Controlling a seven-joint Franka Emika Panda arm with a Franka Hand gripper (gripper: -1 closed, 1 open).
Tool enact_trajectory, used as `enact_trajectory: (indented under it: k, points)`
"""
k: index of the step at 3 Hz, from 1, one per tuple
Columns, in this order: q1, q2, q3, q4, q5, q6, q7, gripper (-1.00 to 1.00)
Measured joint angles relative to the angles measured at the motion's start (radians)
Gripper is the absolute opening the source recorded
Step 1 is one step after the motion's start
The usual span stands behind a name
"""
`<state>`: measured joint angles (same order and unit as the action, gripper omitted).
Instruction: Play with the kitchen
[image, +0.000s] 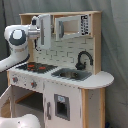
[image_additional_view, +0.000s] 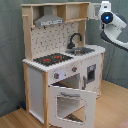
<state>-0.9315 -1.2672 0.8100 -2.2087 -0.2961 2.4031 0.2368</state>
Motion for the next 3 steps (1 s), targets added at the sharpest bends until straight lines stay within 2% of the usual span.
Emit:
enact_trajectory:
  k: [1, 2, 3]
  points:
    - [0.007, -0.005, -0.001, 0.000, 0.001, 0.003, 0.005, 1.00]
    - [0.055, -0.079, 0.032, -0.008, 0.001, 0.004, 0.038, 1.00]
    - [0.065, -0.138, 0.121, -0.006, 0.000, 0.004, 0.037, 1.00]
